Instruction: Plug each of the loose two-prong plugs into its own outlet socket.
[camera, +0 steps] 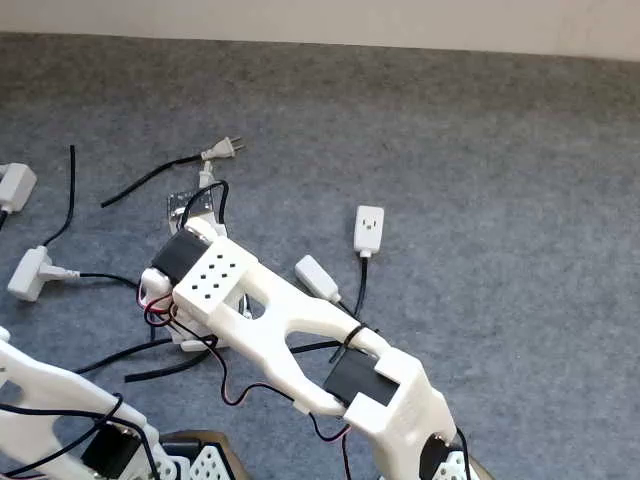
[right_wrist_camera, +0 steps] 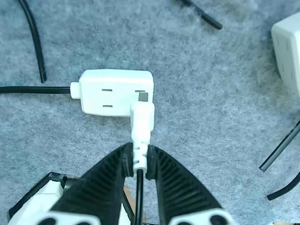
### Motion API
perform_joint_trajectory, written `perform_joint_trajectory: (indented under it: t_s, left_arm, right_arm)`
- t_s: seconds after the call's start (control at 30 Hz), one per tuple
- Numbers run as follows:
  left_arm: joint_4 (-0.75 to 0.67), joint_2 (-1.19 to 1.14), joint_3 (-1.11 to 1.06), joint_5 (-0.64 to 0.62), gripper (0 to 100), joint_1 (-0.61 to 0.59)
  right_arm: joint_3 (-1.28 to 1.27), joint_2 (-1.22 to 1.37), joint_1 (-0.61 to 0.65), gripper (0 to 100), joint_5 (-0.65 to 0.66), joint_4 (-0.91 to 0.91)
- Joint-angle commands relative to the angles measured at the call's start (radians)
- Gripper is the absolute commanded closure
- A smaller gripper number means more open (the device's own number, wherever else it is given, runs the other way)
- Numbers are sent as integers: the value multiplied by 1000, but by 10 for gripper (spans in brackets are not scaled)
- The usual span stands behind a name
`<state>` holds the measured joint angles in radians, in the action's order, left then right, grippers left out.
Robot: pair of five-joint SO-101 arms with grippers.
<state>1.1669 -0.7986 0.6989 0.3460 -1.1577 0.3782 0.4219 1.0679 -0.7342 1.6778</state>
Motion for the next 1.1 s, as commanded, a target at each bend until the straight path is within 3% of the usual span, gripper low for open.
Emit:
perform_joint_trajectory:
  t_s: [0.0,0.27,1.07]
  left_arm:
    - [-12,16,41,5,604,-7]
    - [-12,15,41,5,604,-5]
    - [-48,13,39,3,605,-7]
  right_arm:
    - [28,-22,10,994,-12,5]
    - [130,-39,10,994,-12,64]
    - [87,53,61,995,-25,76]
